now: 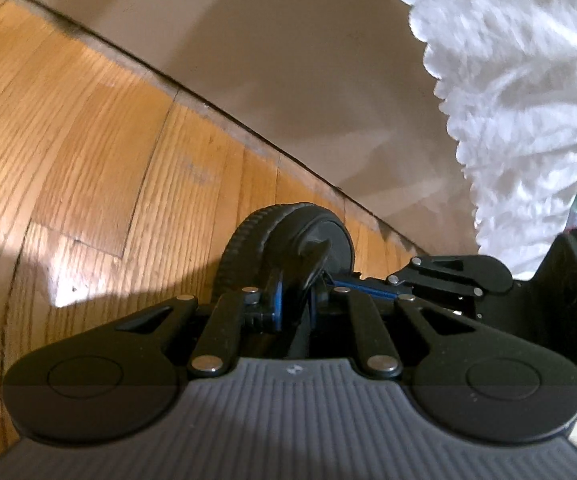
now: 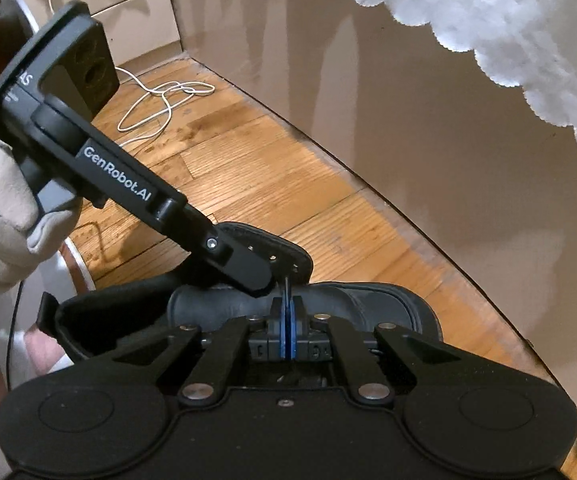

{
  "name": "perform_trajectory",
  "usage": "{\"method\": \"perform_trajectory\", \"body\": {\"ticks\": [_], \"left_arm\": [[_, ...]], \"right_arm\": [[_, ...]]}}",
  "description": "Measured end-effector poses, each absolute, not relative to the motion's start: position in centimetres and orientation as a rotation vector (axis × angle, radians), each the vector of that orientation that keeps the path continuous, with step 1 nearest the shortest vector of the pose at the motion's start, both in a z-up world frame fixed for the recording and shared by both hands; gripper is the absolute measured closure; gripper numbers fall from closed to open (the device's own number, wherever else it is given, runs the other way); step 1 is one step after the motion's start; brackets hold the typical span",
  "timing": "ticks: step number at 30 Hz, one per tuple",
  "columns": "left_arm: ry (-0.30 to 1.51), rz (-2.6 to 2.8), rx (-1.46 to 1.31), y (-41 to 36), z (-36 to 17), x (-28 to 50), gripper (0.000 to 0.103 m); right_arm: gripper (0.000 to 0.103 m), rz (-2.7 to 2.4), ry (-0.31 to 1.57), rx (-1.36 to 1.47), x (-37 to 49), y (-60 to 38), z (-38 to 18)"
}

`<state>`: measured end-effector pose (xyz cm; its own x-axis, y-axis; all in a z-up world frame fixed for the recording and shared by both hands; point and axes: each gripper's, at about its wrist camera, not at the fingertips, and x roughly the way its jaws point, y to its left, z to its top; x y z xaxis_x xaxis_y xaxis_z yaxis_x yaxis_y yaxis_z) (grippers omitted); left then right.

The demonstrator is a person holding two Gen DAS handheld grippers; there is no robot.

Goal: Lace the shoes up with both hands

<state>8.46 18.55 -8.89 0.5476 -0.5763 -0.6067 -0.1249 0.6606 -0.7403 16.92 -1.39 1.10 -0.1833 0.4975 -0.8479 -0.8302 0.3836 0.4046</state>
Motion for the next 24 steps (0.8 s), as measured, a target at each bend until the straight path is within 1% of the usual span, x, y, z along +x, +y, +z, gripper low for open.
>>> {"method": "perform_trajectory", "body": {"ticks": [7, 24], "left_arm": [[0.964, -0.308, -0.789, 18.5, -8.6, 8.3, 0.092], [0.975, -0.318, -0.708, 17.6, -8.1, 8.8, 0.092]], "right_arm": [[0.1, 1.202, 1.312, -0.259, 17.6, -1.5, 1.0], [0.1, 1.186, 1.371, -0.248, 18.4, -0.9, 0.8]]}}
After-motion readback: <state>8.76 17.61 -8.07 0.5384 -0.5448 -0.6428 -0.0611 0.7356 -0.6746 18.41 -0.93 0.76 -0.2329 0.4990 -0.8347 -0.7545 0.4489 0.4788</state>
